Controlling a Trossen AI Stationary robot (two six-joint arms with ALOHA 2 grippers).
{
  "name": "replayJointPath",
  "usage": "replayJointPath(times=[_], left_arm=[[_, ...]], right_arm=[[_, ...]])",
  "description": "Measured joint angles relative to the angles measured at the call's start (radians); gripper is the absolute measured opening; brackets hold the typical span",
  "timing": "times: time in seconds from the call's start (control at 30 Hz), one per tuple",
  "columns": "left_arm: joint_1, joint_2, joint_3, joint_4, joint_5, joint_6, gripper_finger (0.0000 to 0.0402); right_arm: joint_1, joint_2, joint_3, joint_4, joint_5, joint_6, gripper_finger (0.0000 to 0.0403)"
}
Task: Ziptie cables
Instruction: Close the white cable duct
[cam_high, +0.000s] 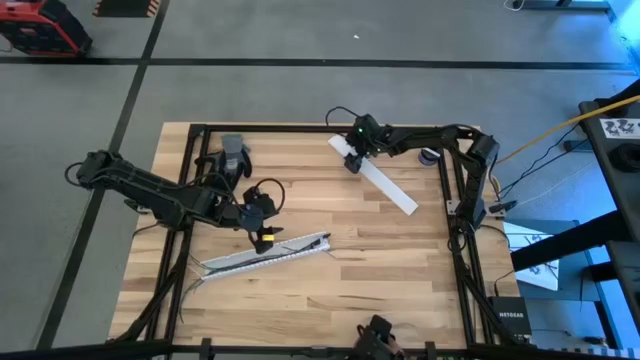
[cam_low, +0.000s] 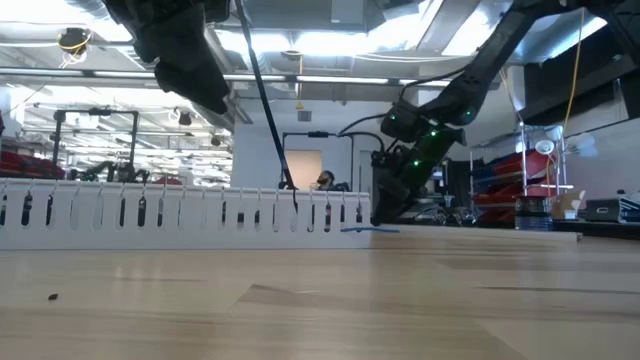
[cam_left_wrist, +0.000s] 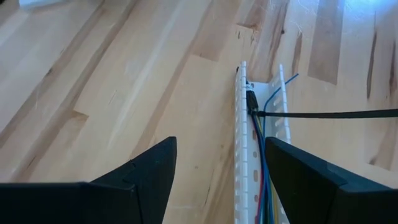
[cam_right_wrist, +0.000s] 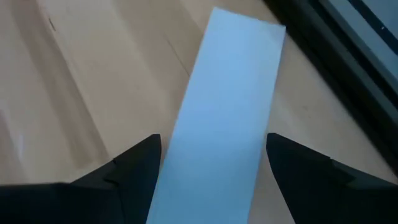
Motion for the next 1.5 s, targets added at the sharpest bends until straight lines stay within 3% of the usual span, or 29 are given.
replayJointPath(times=[0.4, 0.57, 0.77, 0.9, 1.0, 1.13, 1.3, 1.5], left_arm=[[-0.002, 0.000, 0.000, -0.001, -0.005, -0.005, 0.0237], [-0.002, 0.000, 0.000, 0.000, -0.005, -0.005, 0.0237], [-0.003, 0.000, 0.000, -0.001, -0.005, -0.007, 0.0237], [-0.003, 0.000, 0.005, 0.000, -0.005, 0.004, 0.0237], [-0.003, 0.000, 0.023, 0.039, -0.006, 0.029, 0.0237], [-0.003, 0.000, 0.036, 0.080, -0.006, 0.061, 0.0237], [0.001, 0.038, 0.037, 0.152, -0.041, 0.086, 0.0237], [0.034, 0.123, 0.037, 0.230, -0.086, 0.106, 0.0237]], right_arm=[[0.017, 0.057, 0.115, -0.187, 0.064, -0.086, 0.0273], [0.043, 0.054, 0.121, -0.260, 0.070, -0.115, 0.0193], [0.086, 0.052, 0.121, -0.345, -0.011, -0.109, 0.0091], [0.132, 0.052, 0.120, -0.364, -0.118, -0.105, 0.0055], [0.167, 0.053, 0.118, -0.351, -0.137, -0.085, 0.0046], [0.189, 0.039, 0.115, -0.350, -0.118, -0.076, 0.0069], [0.227, -0.021, 0.108, -0.409, -0.094, -0.124, 0.0149], [0.267, -0.107, 0.110, -0.425, 0.172, -0.155, 0.0258]])
